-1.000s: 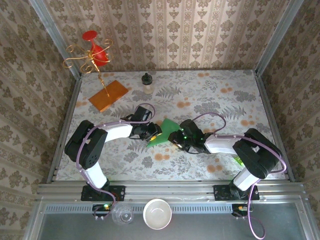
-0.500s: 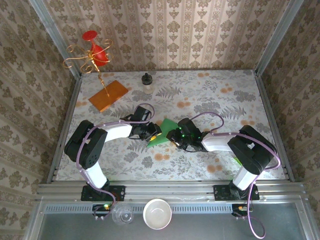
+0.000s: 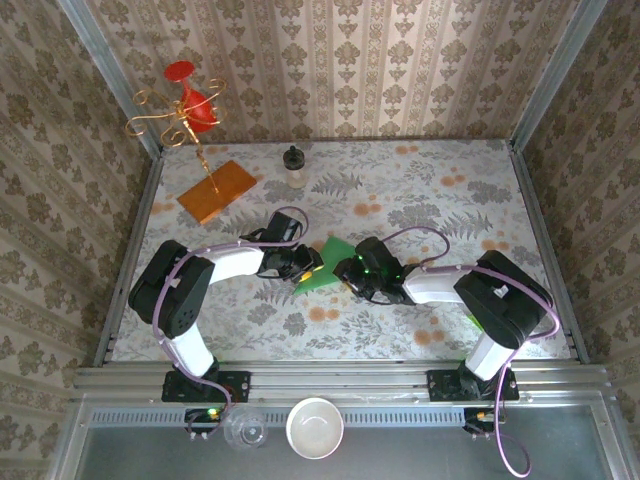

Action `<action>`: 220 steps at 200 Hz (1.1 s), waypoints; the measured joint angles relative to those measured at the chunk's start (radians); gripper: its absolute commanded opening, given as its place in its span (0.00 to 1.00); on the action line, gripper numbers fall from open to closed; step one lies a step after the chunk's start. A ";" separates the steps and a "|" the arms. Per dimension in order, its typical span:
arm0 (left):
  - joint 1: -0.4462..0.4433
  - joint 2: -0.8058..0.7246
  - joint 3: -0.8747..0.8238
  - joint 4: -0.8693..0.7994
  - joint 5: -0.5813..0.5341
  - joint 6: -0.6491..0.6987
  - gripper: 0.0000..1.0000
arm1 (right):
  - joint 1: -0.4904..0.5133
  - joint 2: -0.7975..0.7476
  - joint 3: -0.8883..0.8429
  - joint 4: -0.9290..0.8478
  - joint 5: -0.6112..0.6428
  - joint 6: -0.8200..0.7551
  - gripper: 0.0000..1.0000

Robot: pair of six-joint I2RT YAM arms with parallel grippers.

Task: Fold a paper plane with a square sheet of paper (pick it up from the middle)
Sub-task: Fold the wing for the fifth time at the center of the table.

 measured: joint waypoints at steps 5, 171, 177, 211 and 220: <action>0.000 0.000 0.000 0.000 0.000 -0.002 0.41 | 0.000 0.006 -0.002 0.015 -0.002 0.002 0.36; 0.009 -0.168 -0.033 -0.023 -0.032 0.100 0.61 | -0.004 -0.016 -0.022 0.103 0.024 0.021 0.03; 0.008 -0.182 -0.038 -0.022 -0.040 0.120 0.63 | -0.008 -0.028 -0.022 0.095 0.026 0.021 0.03; -0.005 -0.249 -0.077 -0.016 -0.103 0.297 0.76 | -0.037 -0.089 -0.018 0.031 0.031 0.005 0.03; -0.018 -0.261 -0.087 -0.011 -0.121 0.348 0.77 | -0.044 -0.097 -0.016 0.014 0.031 0.002 0.03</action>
